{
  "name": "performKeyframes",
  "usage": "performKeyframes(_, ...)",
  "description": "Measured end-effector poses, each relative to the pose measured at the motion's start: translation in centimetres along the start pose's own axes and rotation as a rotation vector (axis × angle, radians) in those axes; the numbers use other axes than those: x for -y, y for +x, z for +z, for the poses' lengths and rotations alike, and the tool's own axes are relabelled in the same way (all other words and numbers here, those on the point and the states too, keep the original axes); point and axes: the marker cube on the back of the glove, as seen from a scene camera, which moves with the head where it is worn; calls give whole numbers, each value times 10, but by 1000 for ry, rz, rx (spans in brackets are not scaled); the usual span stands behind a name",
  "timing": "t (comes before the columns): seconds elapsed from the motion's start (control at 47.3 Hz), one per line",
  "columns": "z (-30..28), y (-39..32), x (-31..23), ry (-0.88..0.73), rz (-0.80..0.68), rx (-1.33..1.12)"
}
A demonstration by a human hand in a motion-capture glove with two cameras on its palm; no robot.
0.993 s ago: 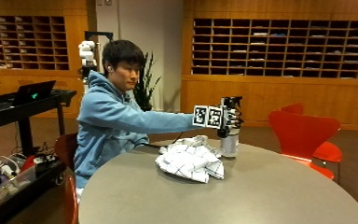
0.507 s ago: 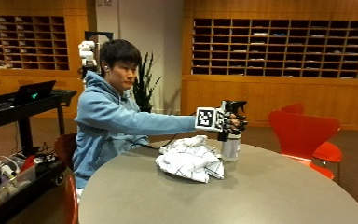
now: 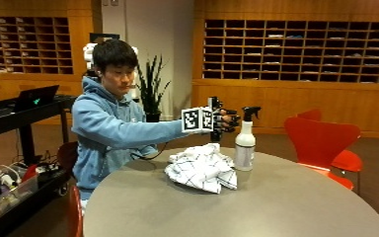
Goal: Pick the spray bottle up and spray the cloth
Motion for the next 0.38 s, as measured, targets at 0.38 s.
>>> performKeyframes(0.38,-70,5,-60,98,-117,168)
